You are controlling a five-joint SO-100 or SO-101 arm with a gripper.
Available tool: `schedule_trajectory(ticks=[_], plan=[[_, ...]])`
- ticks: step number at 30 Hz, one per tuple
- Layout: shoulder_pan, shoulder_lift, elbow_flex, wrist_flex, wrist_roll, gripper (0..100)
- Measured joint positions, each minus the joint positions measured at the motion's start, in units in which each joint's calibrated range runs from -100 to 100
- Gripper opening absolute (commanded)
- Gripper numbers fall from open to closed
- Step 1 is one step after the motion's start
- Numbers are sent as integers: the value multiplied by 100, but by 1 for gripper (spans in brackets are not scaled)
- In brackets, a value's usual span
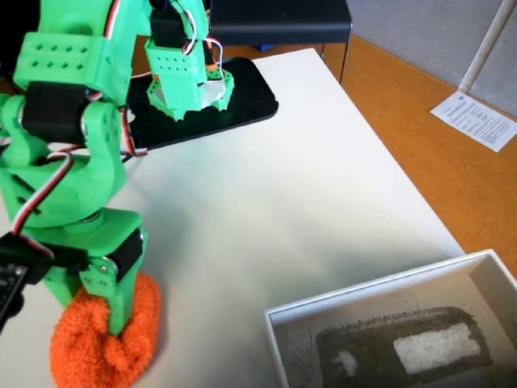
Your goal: Remove orange objects from table
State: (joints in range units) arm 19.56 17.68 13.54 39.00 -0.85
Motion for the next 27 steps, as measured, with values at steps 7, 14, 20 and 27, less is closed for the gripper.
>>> schedule_trajectory(ticks=[7,14,20,27], plan=[[-279,-1000,-515,566,-98,0],[-2058,-1875,-2876,795,-493,0],[-3485,-482,-4674,-527,-39,0],[-3428,277,-4375,-1530,322,0]])
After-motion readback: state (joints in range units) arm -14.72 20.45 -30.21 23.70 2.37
